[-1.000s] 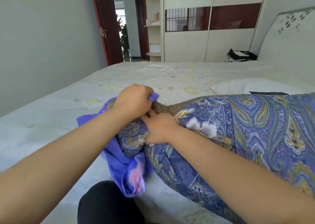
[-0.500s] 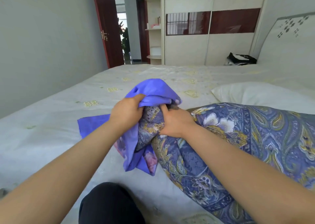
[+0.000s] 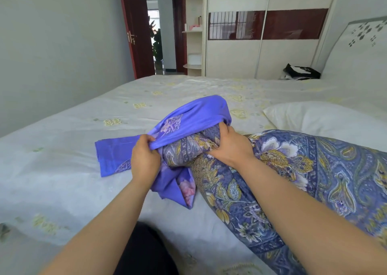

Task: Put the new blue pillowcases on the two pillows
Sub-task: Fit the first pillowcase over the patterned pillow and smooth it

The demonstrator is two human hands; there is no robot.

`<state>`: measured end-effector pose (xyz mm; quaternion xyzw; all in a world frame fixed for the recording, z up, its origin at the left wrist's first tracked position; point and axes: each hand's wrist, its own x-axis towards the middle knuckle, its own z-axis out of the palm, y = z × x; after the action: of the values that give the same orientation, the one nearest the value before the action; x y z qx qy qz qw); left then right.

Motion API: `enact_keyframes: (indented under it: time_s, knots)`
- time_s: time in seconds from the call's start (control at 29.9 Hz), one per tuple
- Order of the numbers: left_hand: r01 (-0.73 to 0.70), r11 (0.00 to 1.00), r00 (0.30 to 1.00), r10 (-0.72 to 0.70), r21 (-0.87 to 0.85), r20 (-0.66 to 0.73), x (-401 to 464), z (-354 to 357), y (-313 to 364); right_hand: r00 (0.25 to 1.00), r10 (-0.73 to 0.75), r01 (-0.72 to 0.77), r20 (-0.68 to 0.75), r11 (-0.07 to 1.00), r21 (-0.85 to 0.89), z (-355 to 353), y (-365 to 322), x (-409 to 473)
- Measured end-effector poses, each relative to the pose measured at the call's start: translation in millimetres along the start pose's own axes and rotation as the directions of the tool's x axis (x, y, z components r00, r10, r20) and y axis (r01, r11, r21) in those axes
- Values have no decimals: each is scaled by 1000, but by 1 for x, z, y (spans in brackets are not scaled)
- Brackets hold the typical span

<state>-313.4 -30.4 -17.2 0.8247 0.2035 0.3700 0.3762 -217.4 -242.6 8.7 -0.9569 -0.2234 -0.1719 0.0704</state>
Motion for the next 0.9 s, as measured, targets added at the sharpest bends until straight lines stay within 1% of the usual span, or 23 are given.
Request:
enact_keyframes:
  time_s: [0.03, 0.07, 0.1, 0.13, 0.17, 0.2, 0.23, 0.27, 0.3, 0.33, 0.37, 0.47, 0.57, 0.63, 0.7, 0.73, 0.8, 0.83, 0.9]
  knots:
    - [69, 992, 998, -67, -109, 16, -4, 1, 0, 1000, -20, 19, -15, 999, -31, 1, 0, 0]
    - [102, 975, 995, -99, -198, 25, -9, 3, 2, 999, -42, 40, -19, 997, -68, 0, 1, 1]
    - [110, 960, 994, -107, -259, 28, -14, 4, 5, 998, -54, 52, -16, 994, -98, -4, 2, 3]
    - [94, 955, 996, -87, -281, 38, -19, 4, 7, 999, -52, 51, -9, 991, -123, -8, 6, 7]
    - [47, 970, 997, -33, -239, 63, -23, 5, 8, 999, -42, 42, 2, 989, -143, -14, 10, 11]
    - [-18, 992, 995, 31, -129, 97, -25, 5, 7, 999, -32, 33, 10, 987, -158, -20, 14, 15]
    - [-78, 997, 988, 75, 22, 136, -25, 6, 4, 1000, -28, 30, 15, 985, -172, -24, 17, 19]
    - [-125, 978, 983, 99, 165, 157, -23, 6, 0, 999, -32, 34, 14, 982, -186, -28, 19, 23]
    - [-144, 958, 982, 108, 249, 153, -19, 6, -3, 999, -39, 41, 17, 980, -196, -30, 19, 25]
    - [-152, 951, 983, 118, 268, 137, -15, 7, -6, 999, -43, 46, 22, 980, -196, -31, 18, 26]
    - [-144, 957, 986, 116, 252, 122, -11, 7, -6, 999, -38, 43, 31, 983, -181, -30, 17, 28]
    - [-138, 970, 987, 117, 199, 113, -1, 11, -1, 997, 34, -27, 74, 995, -95, -34, 15, 37]
    - [-221, 959, 967, 191, 180, 166, -6, 18, 21, 987, 124, -124, 99, 992, -6, -49, 21, 48]
    - [-293, 949, 945, 267, 120, 191, -17, 23, 36, 981, 166, -166, 105, 986, -6, -52, 26, 49]
    - [-334, 932, 933, 306, 138, 189, -23, 27, 39, 971, 202, -203, 127, 979, -11, -48, 28, 43]
    - [-323, 928, 939, 290, 185, 184, -21, 28, 35, 968, 207, -208, 144, 978, -9, -43, 28, 37]
    - [-207, 948, 973, 174, 241, 152, -8, 27, 18, 961, 211, -213, 176, 977, -6, -33, 24, 26]
    - [-134, 966, 986, 108, 221, 126, 0, 27, 10, 957, 221, -222, 187, 975, -16, -30, 21, 22]
    - [7, 994, 997, -15, 110, 78, 11, 26, 2, 933, 291, -289, 212, 956, -41, -26, 11, 15]
